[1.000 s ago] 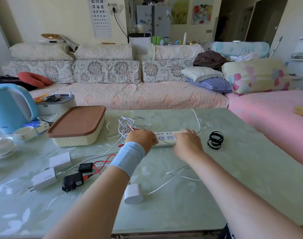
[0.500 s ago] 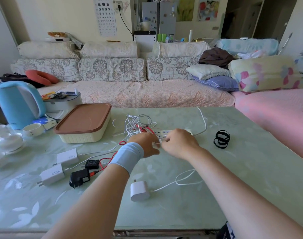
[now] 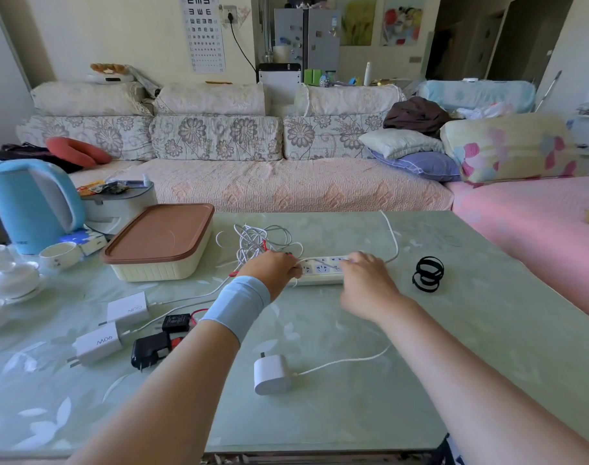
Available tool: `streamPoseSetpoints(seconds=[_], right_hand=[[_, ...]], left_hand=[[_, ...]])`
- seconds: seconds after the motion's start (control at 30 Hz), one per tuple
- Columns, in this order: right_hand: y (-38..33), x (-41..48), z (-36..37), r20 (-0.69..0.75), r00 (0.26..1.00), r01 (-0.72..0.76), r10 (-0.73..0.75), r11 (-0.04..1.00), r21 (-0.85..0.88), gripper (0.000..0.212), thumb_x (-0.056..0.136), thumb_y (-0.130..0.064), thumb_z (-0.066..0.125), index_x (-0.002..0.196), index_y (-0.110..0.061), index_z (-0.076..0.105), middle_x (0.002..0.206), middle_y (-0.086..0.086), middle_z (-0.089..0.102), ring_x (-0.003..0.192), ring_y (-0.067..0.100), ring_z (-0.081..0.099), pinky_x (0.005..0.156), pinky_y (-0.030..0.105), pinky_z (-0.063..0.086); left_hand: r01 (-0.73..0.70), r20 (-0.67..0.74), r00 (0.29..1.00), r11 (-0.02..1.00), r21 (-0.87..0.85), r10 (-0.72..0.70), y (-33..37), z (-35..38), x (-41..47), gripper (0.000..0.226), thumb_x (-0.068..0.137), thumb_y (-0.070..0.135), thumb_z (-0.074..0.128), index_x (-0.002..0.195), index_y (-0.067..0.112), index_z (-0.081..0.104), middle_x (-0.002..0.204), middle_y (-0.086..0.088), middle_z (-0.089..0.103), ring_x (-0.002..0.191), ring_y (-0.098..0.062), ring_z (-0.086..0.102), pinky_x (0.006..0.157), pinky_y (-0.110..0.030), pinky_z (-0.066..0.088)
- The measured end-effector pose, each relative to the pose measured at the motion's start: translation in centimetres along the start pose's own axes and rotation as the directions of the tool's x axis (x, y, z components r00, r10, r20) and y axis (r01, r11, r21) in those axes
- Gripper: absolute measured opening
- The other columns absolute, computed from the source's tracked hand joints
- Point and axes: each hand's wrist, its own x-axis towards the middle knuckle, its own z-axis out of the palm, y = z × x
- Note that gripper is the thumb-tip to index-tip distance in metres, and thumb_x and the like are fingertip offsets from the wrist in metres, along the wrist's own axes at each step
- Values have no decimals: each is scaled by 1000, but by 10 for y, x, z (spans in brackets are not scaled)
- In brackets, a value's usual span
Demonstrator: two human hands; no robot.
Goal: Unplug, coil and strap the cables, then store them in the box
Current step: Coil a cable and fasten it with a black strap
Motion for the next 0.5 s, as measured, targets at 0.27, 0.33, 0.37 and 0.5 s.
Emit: streamPoseSetpoints(seconds=[0.27,0.33,0.37,0.5], right_hand=[[-22,2,-15,-259,966,120,-4,892,436,15,84,-25,56,83,-23,71,76,-1,68,82,25,63,67,31,44],[-14,1,-21,-361,932,189,27,815,548,23,75,-28,52,53,-23,54,50,-3,46,54,16,48,53,31,33],[-11,-1,-23,-425,904,258,39,743,618,27,72,-27,49,47,-23,39,46,-5,32,49,12,34,49,32,25],[-13,-6,-25,-532,828,421,178,429,799,38,75,-13,47,54,-28,20,55,-8,16,53,7,16,51,30,11]], left_hand=[[-52,31,998,990,-128,57,1,1,-8,16,93,30,55,95,18,65,98,-6,66,95,-28,60,84,-33,48],[-5,20,1000,987,-158,9,-14,4,-10,9,88,29,60,91,22,65,99,3,66,93,-23,61,83,-30,48],[22,18,1000,984,-177,-19,-20,6,-10,8,88,30,61,93,25,65,100,5,65,92,-22,61,81,-29,47],[97,-22,994,947,-306,-109,-25,12,-7,17,92,41,56,104,36,68,106,5,66,94,-23,62,76,-26,43]])
